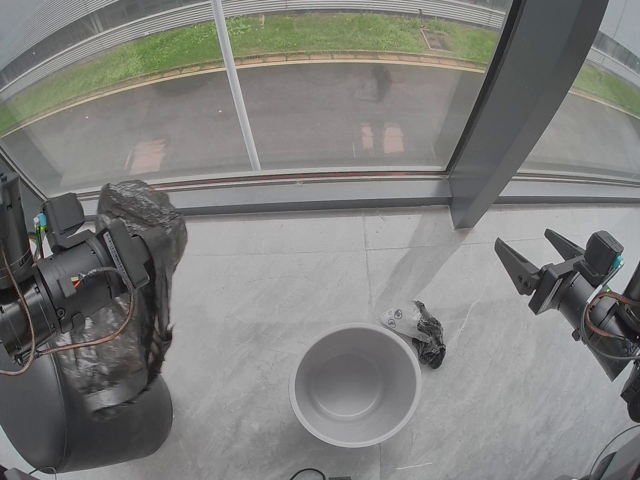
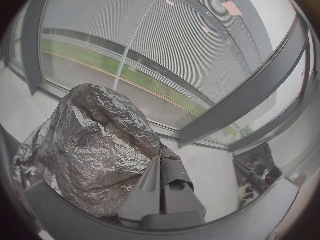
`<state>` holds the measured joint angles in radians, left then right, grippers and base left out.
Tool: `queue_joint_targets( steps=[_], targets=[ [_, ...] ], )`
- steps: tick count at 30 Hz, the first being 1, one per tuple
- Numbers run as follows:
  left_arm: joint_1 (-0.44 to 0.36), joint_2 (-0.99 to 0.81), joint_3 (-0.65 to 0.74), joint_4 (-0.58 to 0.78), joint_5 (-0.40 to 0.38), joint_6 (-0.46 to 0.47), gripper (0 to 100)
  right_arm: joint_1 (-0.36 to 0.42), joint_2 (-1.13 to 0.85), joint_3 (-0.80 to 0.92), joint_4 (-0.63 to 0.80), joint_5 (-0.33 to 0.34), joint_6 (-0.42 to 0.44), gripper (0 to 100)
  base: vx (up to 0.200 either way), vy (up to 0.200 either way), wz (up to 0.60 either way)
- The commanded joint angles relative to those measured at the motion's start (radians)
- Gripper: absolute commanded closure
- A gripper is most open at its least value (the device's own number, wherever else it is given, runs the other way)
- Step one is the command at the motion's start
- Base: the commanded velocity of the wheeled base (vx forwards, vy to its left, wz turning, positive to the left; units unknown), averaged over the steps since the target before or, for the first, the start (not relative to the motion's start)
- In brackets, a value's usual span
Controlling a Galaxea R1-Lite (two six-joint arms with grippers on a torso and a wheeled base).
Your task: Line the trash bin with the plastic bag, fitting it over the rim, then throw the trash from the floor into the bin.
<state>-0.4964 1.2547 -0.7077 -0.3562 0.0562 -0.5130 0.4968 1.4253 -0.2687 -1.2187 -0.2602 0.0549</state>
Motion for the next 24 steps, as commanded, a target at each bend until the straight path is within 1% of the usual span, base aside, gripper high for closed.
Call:
queue_joint_targets(
  steps=[1, 3, 6, 11, 13, 15, 18, 22, 24],
  targets=[
    [-0.156, 0.032, -0.124, 0.069, -0.024, -0.090, 100, 0.105, 0.012, 0.017, 0.002, -0.054, -0.017, 0, 0.000, 0.000, 0.00],
    [-0.177, 0.034, -0.142, 0.072, -0.067, -0.108, 100, 0.123, 0.030, 0.014, 0.002, -0.085, -0.018, 0, 0.000, 0.000, 0.00],
    [-0.185, 0.032, -0.165, 0.072, -0.128, -0.116, 100, 0.174, 0.069, 0.014, 0.002, -0.103, -0.009, 0, 0.000, 0.000, 0.00],
    [-0.188, 0.038, -0.208, 0.072, -0.133, -0.134, 100, 0.247, 0.141, 0.003, -0.001, -0.105, -0.001, 0, 0.000, 0.000, 0.00],
    [-0.186, 0.038, -0.213, 0.072, -0.133, -0.137, 100, 0.258, 0.155, -0.006, -0.001, -0.105, -0.003, 0, 0.000, 0.000, 0.00],
    [-0.186, 0.035, -0.220, 0.072, -0.134, -0.153, 100, 0.295, 0.204, -0.033, 0.002, -0.137, -0.018, 0, 0.000, 0.000, 0.00],
    [-0.188, 0.031, -0.220, 0.071, -0.156, -0.190, 100, 0.339, 0.273, -0.064, -0.001, -0.212, -0.067, 0, 0.000, 0.000, 0.00],
    [-0.185, 0.040, -0.222, 0.060, -0.208, -0.256, 100, 0.414, 0.326, -0.101, -0.001, -0.217, -0.083, 0, 0.000, 0.000, 0.00],
    [-0.180, 0.040, -0.222, 0.060, -0.216, -0.272, 100, 0.440, 0.362, -0.124, -0.001, -0.228, -0.096, 0, 0.000, 0.000, 0.00]
  ],
)
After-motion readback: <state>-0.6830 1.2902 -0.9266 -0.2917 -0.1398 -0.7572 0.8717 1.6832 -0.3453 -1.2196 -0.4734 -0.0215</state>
